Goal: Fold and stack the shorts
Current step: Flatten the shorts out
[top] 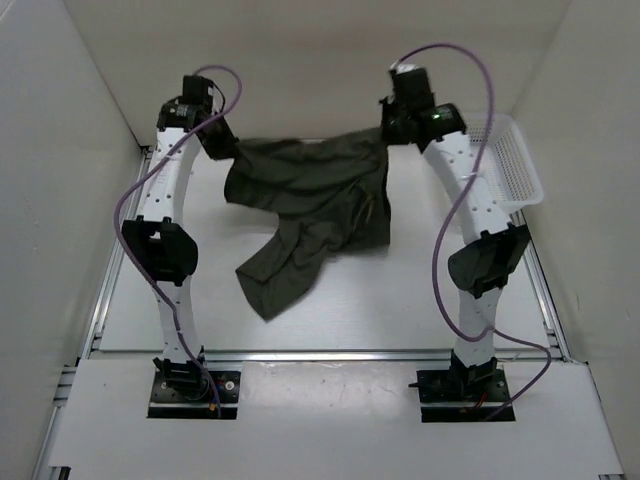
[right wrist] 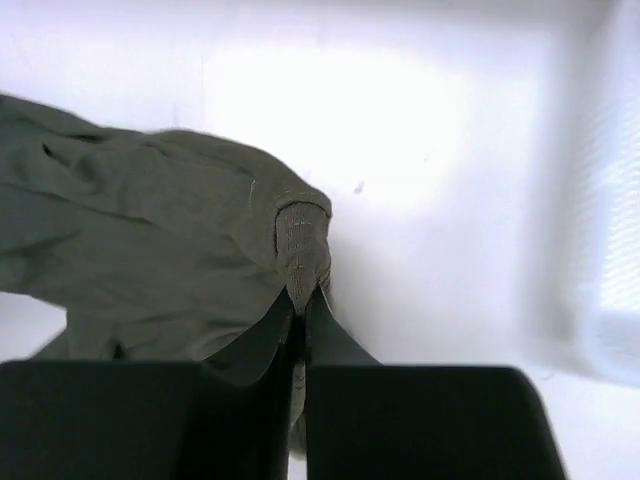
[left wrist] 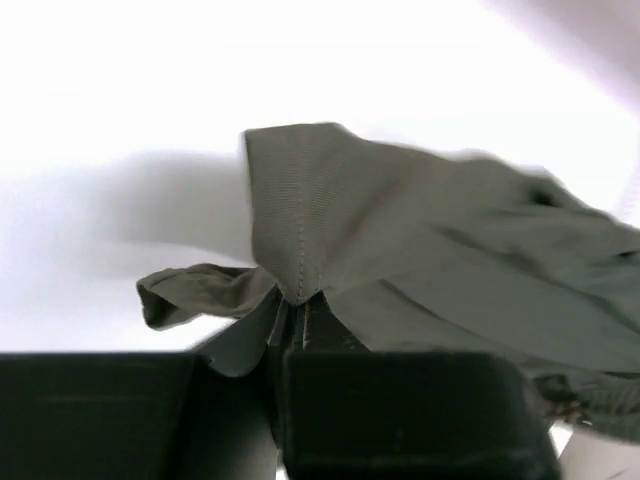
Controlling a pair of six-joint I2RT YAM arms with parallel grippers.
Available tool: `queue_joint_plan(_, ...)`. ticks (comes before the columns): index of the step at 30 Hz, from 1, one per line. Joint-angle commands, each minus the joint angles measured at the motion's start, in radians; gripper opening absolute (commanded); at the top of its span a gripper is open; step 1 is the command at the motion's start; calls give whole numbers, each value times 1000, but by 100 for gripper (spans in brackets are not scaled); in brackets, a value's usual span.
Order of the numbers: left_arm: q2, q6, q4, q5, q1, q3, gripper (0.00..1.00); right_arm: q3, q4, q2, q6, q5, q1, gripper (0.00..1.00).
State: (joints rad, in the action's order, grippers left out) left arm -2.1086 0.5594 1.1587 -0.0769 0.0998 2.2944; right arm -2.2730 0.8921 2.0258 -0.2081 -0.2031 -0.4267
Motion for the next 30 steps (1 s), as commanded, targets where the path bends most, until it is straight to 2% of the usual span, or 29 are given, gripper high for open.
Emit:
queue_joint_plan(1, 50, -42, 105, -50, -46, 227, 10, -177, 25, -114, 33, -15, 55, 0)
queue_joint_plan(4, 160, -42, 6, -136, -84, 183, 10, -146, -16, -229, 33, -48, 71, 0)
queue_joint_plan(5, 236, -42, -28, -136, -104, 109, 10, -105, -68, -269, 42, -48, 71, 0)
queue_joint_plan(8, 338, -53, -83, -124, -115, 5, 10, 139, -174, -441, 42, -76, 71, 0)
queue_joint_plan(9, 404, -67, -83, -113, -115, -77, 10, 311, -206, -541, 42, -76, 71, 0)
queue_joint_plan(11, 481, -76, -106, -92, -115, -198, 10, 519, -283, -657, 42, -93, 49, 0)
queue_joint_plan(12, 569, -87, -117, -92, -115, -366, 13, 626, -359, -776, 42, -113, 22, 0)
queue_joint_plan(13, 616, -87, -131, -78, -103, -463, 25, 834, -389, -836, 11, -134, 7, 0)
queue_joint_plan(14, 662, -78, -163, -78, -92, -563, 83, 930, -407, -889, -13, -148, -7, 9)
queue_joint_plan(15, 703, -50, -177, -78, -92, -760, 100, 1019, -416, -983, -31, -148, -33, 20)
queue_joint_plan(16, 763, -35, -188, -96, -92, -845, 100, 1166, -406, -1022, -65, -168, -49, 35)
queue_joint_plan(17, 782, -35, -197, -112, -92, -916, 100, 1223, -385, -1054, -95, -192, -61, 50)
queue_joint_plan(18, 791, -23, -197, -112, -92, -972, 100, 1268, -321, -1100, -132, -212, -72, 70)
queue_joint_plan(19, 791, -6, -206, -112, -92, -1043, 100, 1300, -291, -1116, -189, -213, -81, 79)
queue_joint_plan(21, 791, -6, -206, -92, -101, -1076, 100, 1336, -216, -1125, -233, -213, -81, 83)
queue_joint_plan(23, 779, -6, -206, -83, -101, -1061, 89, 1336, -191, -1125, -296, -213, -81, 83)
queue_joint_plan(25, 760, -6, -206, -83, -101, -1021, 67, 1323, -182, -1107, -323, -197, -81, 74)
queue_joint_plan(26, 739, -6, -206, -83, -101, -1012, 42, 1310, -182, -1086, -356, -184, -81, 67)
queue_joint_plan(27, 730, -6, -197, -83, -91, -1012, 30, 1299, -182, -1072, -378, -165, -81, 41)
queue_joint_plan(29, 695, 6, -186, -83, -80, -1001, 13, 1287, -182, -1014, -407, -115, -81, 28)
queue_joint_plan(30, 684, 7, -186, -83, -71, -1016, 10, 1271, -182, -989, -422, -81, -81, 19)
